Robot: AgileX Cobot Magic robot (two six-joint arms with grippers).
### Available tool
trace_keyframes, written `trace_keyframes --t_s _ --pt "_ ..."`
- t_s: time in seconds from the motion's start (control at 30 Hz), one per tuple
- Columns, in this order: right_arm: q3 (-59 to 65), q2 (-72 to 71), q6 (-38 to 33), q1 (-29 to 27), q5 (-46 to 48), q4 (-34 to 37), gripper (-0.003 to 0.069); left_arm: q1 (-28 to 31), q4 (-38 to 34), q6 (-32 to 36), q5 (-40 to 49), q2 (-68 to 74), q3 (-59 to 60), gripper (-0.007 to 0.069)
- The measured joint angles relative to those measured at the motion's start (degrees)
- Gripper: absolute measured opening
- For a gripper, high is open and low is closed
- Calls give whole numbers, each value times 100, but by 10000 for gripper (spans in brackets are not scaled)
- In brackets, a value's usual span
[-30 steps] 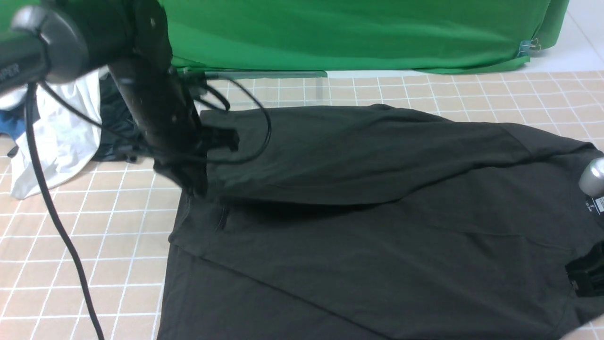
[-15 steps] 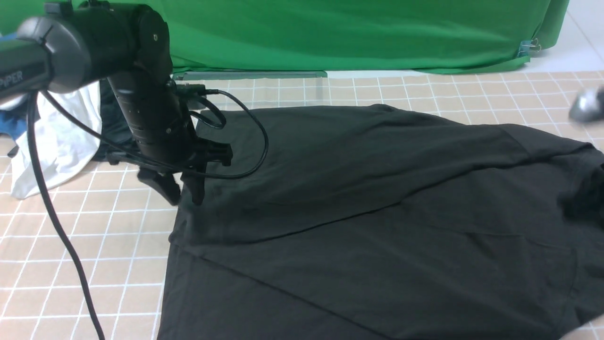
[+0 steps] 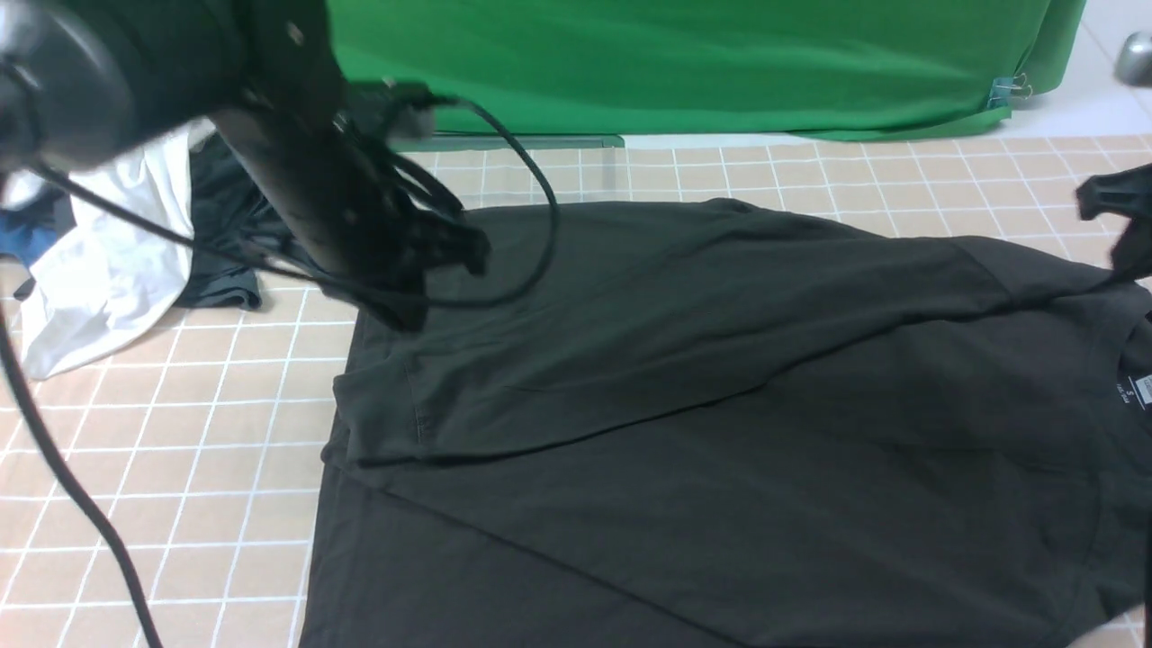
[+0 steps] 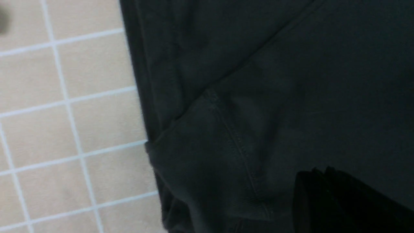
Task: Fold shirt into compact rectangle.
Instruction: 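Grasp the near edge of the shirt at its hem and shoulder corners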
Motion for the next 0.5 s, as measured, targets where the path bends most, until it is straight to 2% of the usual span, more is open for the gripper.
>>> trace_keyframes --t_s 0.03,0.1,0.2,0.3,0.5 --pt "-91 152 0 -18 -3 56 197 -21 0 -20 -71 58 59 15" --pt "-409 674 -10 -120 -11 384 316 -36 0 -96 -144 267 133 16" --pt "-743 1230 -62 -165 -25 698 402 -36 5 -113 -193 545 145 18" --pt "-1029 1729 -122 -165 -133 919 438 -36 10 -118 -219 821 157 18" --pt "-1204 2161 -129 -165 -498 1158 445 -36 29 -124 -235 1043 167 18"
